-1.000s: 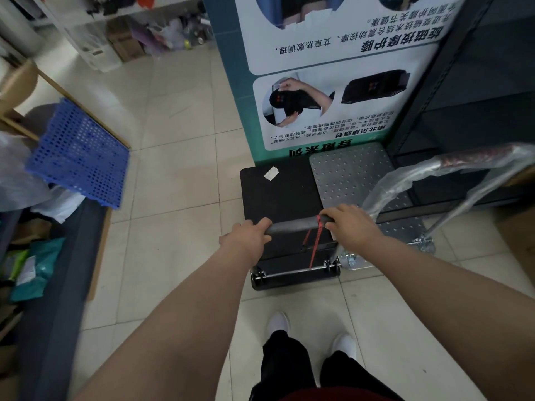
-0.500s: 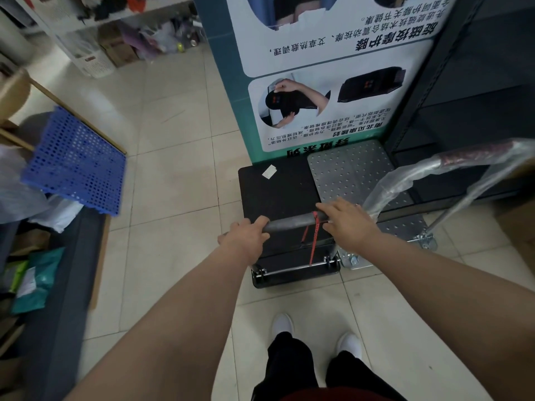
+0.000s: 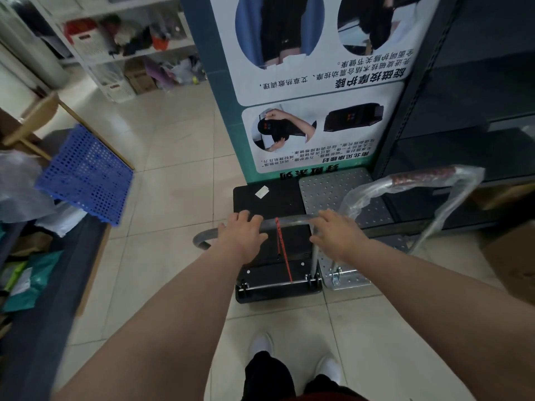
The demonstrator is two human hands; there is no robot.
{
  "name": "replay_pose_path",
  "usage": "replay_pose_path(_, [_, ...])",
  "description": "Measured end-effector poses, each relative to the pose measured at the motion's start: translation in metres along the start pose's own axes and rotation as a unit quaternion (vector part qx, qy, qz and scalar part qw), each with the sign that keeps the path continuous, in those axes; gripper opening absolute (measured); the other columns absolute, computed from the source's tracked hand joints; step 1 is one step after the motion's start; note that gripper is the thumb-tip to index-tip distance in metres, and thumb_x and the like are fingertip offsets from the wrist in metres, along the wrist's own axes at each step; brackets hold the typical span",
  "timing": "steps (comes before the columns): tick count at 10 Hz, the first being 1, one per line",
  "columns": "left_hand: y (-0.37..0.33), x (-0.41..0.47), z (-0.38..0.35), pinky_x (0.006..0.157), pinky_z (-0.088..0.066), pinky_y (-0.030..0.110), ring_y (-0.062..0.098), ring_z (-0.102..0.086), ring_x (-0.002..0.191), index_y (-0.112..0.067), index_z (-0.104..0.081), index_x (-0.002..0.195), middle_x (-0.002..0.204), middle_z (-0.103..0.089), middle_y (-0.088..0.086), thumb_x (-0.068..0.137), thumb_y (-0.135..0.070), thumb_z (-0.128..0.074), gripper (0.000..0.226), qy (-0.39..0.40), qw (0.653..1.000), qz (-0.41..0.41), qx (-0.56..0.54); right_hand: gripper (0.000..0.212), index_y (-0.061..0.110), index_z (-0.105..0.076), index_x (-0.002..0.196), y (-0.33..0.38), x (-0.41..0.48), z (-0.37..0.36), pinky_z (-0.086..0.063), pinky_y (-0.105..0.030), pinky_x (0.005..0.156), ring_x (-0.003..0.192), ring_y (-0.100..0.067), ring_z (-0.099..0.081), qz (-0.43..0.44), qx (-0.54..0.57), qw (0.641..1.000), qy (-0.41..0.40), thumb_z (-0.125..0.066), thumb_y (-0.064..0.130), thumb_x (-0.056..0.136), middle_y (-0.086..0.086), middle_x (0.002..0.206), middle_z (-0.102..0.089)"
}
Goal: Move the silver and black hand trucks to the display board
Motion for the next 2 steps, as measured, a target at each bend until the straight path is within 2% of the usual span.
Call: replay_pose_path(2, [-0.035,-0.021,0.011,0.101,-0.035,0.055,0.032,-0.035,0.127,-0.022,-0.041,0.134,0.141,-0.038,0.008,0.095,-0.048,-0.041,0.047,-0.006,1.000,-0.024,0.019,0.045,0.018,-0.044,0.136,-0.025,-0.033,0.006,-0.030,-0.045,0.110,0.132,-0.025,-0.035,-0.007,0.003,1.000,-0.007,-0.040,0.038,0.096,-0.008,0.142,-0.039])
Point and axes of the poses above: each hand's wrist, its own x-axis towards the middle knuckle, its own z-axis out of the back of the hand, y = z × x, the point moved 7 cm from there along x, towards the middle knuckle
